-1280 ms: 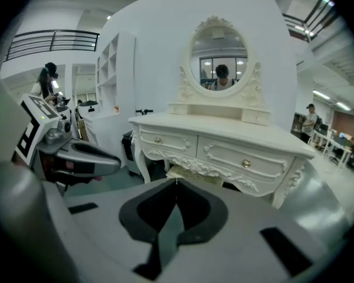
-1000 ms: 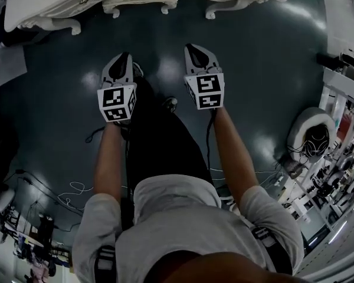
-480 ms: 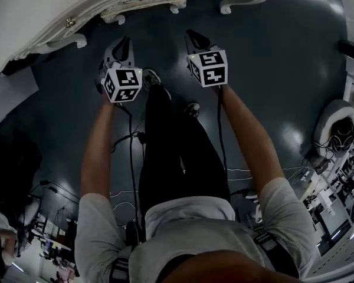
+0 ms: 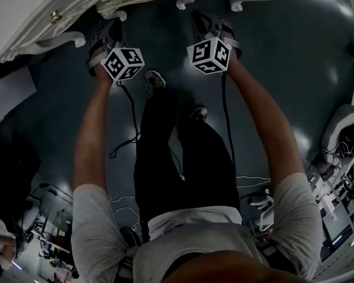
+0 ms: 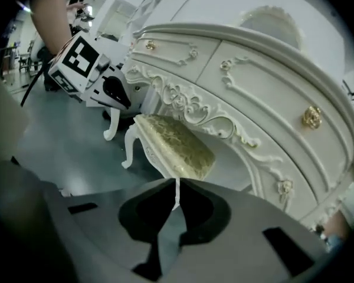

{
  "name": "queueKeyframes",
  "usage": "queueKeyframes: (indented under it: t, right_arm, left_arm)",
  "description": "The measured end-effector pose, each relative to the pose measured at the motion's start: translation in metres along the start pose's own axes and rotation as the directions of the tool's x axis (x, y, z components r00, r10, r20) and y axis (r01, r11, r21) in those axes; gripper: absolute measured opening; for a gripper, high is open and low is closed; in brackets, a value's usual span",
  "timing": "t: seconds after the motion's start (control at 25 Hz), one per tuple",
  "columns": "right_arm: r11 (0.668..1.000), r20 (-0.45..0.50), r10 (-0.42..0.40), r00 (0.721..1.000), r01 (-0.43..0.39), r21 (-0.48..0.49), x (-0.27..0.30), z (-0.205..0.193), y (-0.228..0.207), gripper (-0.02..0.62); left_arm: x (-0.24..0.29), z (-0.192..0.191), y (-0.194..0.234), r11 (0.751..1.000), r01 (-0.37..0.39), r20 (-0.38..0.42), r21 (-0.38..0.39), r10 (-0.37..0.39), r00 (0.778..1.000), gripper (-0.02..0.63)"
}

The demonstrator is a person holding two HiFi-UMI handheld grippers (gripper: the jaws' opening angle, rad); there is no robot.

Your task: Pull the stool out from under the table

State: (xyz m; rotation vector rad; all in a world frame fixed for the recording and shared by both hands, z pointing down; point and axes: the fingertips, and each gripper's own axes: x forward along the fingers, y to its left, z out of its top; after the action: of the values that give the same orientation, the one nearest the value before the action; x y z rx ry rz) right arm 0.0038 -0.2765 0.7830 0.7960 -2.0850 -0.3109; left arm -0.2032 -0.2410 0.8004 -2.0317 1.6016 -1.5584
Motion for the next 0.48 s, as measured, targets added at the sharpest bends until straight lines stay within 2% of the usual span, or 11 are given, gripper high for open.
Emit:
queueKeyframes:
  t: [0.12, 0.28, 0.4, 0.48]
  right_arm:
    - [0.999, -0.022, -0.029, 0.999, 0.028, -0.033, 0.017, -0.015, -0.003, 0.015]
    - [0.994, -0.046, -0.053, 0.998, 0.048, -0.103, 0.038, -0.027, -0.005, 0.020]
    - [0.988, -0.032, -0.062, 0.998, 0.057, -0.143, 0.056, -0.024, -0.008, 0.134]
    - [0.982, -0.032, -0.060, 0.998, 0.054, -0.179, 0.070, -0.022, -0.008, 0.174]
  left_arm:
    - [0.019, -0.011, -0.015, 0.995, 0.012, -0.017, 0.096, -0.010, 1.000, 0.029]
    - [0.036, -0.017, -0.013, 0.974, -0.030, -0.005, 0.224, 0.032, 0.999, 0.064]
    - [0.057, -0.025, -0.001, 0.955, -0.046, -0.031, 0.294, 0.058, 0.998, 0.135]
    - [0.071, -0.032, 0.007, 0.946, -0.048, -0.064, 0.320, 0.072, 0.995, 0.192]
